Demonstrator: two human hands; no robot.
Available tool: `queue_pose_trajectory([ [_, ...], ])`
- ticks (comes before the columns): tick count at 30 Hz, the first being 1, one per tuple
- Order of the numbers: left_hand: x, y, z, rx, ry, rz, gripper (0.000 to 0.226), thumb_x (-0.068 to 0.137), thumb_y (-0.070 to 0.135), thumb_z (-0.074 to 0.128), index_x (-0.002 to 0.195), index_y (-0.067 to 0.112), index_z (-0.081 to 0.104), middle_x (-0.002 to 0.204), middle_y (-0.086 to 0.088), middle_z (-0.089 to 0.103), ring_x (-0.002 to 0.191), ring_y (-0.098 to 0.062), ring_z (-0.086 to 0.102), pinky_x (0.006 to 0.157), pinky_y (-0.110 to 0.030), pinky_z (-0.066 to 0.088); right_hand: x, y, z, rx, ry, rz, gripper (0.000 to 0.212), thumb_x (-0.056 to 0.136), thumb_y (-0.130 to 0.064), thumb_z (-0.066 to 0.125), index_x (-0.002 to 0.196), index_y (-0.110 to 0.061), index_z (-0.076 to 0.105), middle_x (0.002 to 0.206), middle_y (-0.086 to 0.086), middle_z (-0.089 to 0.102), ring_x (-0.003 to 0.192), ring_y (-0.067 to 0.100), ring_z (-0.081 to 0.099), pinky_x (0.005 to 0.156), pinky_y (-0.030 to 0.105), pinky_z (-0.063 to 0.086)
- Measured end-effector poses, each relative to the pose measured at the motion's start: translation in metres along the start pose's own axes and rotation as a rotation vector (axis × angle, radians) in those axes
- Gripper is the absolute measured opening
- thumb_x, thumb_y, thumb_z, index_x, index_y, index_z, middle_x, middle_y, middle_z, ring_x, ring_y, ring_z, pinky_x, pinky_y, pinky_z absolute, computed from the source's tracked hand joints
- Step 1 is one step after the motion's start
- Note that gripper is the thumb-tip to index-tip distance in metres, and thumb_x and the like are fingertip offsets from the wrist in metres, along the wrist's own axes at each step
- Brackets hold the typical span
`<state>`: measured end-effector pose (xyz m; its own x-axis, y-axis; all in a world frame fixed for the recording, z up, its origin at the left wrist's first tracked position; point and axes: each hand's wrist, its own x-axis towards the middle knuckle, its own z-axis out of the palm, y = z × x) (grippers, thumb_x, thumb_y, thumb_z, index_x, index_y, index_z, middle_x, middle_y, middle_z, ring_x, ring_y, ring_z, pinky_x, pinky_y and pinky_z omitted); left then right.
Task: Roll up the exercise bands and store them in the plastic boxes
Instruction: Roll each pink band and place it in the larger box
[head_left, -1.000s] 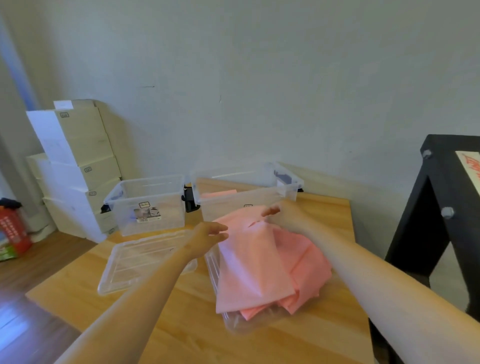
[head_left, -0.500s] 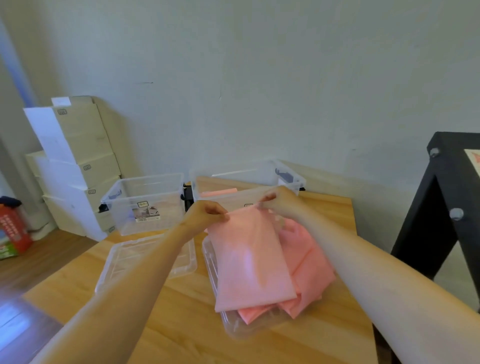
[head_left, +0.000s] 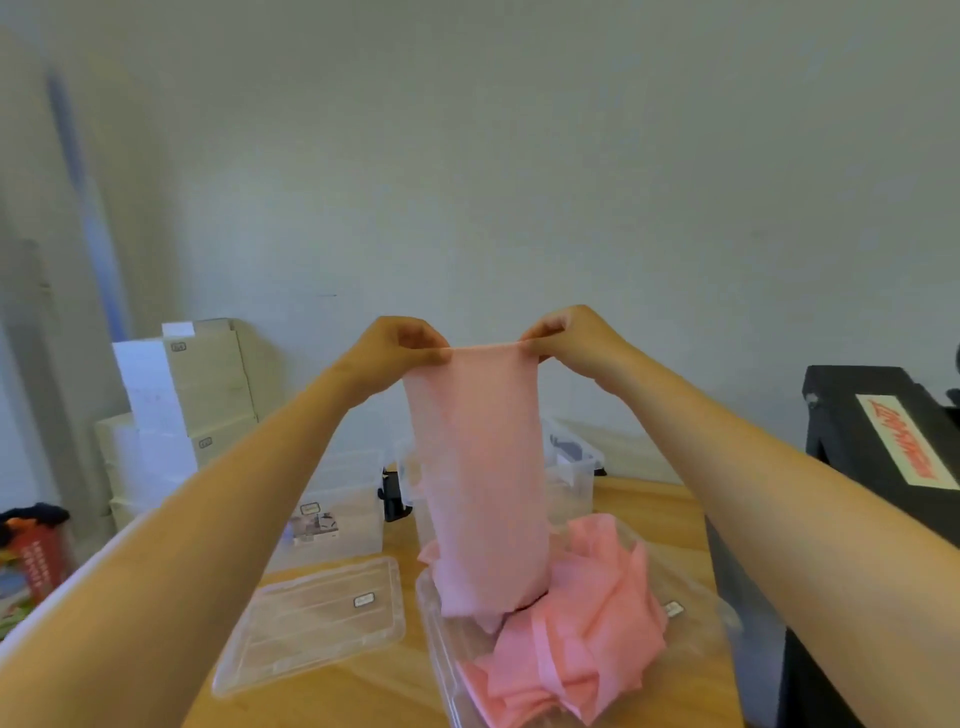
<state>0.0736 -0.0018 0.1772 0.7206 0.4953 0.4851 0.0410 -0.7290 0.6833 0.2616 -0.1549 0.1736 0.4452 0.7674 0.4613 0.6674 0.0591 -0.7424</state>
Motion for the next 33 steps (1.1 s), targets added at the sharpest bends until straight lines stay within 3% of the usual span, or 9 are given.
queue_pose_trajectory([
  [7, 0.019, 0.075, -0.034, 0.060, 0.098, 0.153, 0.011, 0.089, 0.013, 0.068, 0.080, 0.017, 0.065, 0.075, -0.006, 0.064, 0.063, -0.005, 0.057, 0.062, -0.014, 0.043, 0.011, -0.063, -0.040, 0.034, 0.192, -0.121, 0.019, 0.086, -0.001, 0.057, 0.074, -0.014, 0.065, 0.071, -0.001, 0.063, 0.066, 0.010, 0.059, 0.064, 0.020, 0.046],
  [13, 0.016, 0.115, -0.054, -0.062, 0.146, 0.221, 0.010, 0.092, 0.016, 0.065, 0.082, 0.017, 0.062, 0.075, 0.004, 0.063, 0.061, 0.000, 0.057, 0.059, -0.012, 0.044, 0.006, -0.108, -0.067, 0.177, 0.183, -0.193, 0.017, 0.089, -0.003, 0.054, 0.078, -0.011, 0.064, 0.078, 0.005, 0.062, 0.074, 0.017, 0.059, 0.076, 0.028, 0.051],
  [17, 0.009, 0.127, -0.060, -0.337, 0.090, 0.160, 0.013, 0.094, 0.019, 0.062, 0.081, 0.020, 0.062, 0.071, 0.006, 0.060, 0.060, -0.006, 0.054, 0.054, -0.016, 0.043, -0.007, -0.131, -0.078, 0.389, 0.093, -0.228, 0.013, 0.088, -0.007, 0.056, 0.077, -0.010, 0.060, 0.068, 0.000, 0.055, 0.053, 0.013, 0.058, 0.053, 0.022, 0.050],
  [21, 0.004, 0.113, -0.053, -0.269, 0.042, 0.141, 0.007, 0.091, 0.010, 0.065, 0.086, 0.014, 0.064, 0.069, 0.006, 0.065, 0.060, -0.006, 0.059, 0.052, -0.015, 0.045, -0.006, -0.119, -0.069, 0.300, 0.047, -0.176, 0.014, 0.088, -0.010, 0.057, 0.075, -0.013, 0.060, 0.068, 0.001, 0.052, 0.054, 0.014, 0.053, 0.049, 0.020, 0.047],
  [24, 0.005, 0.085, -0.050, -0.219, -0.089, 0.026, 0.015, 0.087, -0.004, 0.065, 0.092, 0.011, 0.065, 0.077, -0.002, 0.069, 0.066, -0.009, 0.064, 0.056, -0.016, 0.048, -0.002, -0.087, -0.055, 0.239, -0.165, -0.033, 0.010, 0.089, -0.007, 0.055, 0.081, -0.010, 0.060, 0.068, 0.003, 0.055, 0.053, 0.016, 0.056, 0.052, 0.024, 0.051],
  [26, 0.009, 0.058, -0.040, -0.028, -0.221, -0.060, 0.019, 0.086, -0.008, 0.064, 0.095, 0.010, 0.065, 0.077, -0.003, 0.072, 0.070, -0.010, 0.067, 0.065, -0.019, 0.051, 0.000, -0.065, -0.039, 0.090, -0.298, 0.080, 0.009, 0.089, -0.006, 0.054, 0.086, -0.008, 0.062, 0.071, 0.005, 0.062, 0.057, 0.018, 0.062, 0.056, 0.026, 0.054],
  [29, 0.021, 0.023, -0.015, 0.204, -0.072, -0.041, 0.020, 0.080, -0.005, 0.071, 0.083, 0.015, 0.066, 0.073, -0.002, 0.072, 0.074, -0.014, 0.066, 0.077, -0.027, 0.051, 0.010, -0.034, -0.010, -0.244, -0.160, 0.051, 0.017, 0.088, -0.005, 0.051, 0.081, -0.013, 0.064, 0.072, 0.002, 0.063, 0.063, 0.012, 0.060, 0.059, 0.022, 0.050],
  [31, 0.026, 0.011, -0.004, 0.178, -0.017, -0.019, 0.018, 0.081, -0.001, 0.071, 0.080, 0.017, 0.069, 0.080, -0.003, 0.071, 0.079, -0.014, 0.066, 0.076, -0.023, 0.049, 0.016, -0.021, 0.006, -0.248, -0.100, 0.012, 0.018, 0.086, -0.005, 0.051, 0.079, -0.014, 0.065, 0.081, 0.008, 0.068, 0.070, 0.015, 0.063, 0.071, 0.030, 0.056],
  [33, 0.029, 0.002, -0.002, 0.201, -0.096, -0.032, 0.016, 0.085, 0.004, 0.070, 0.081, 0.020, 0.071, 0.089, 0.000, 0.072, 0.087, -0.013, 0.066, 0.081, -0.022, 0.048, 0.018, -0.012, 0.011, -0.236, -0.128, 0.009, 0.018, 0.086, -0.005, 0.052, 0.080, -0.015, 0.066, 0.090, 0.011, 0.070, 0.077, 0.020, 0.068, 0.081, 0.035, 0.057],
])
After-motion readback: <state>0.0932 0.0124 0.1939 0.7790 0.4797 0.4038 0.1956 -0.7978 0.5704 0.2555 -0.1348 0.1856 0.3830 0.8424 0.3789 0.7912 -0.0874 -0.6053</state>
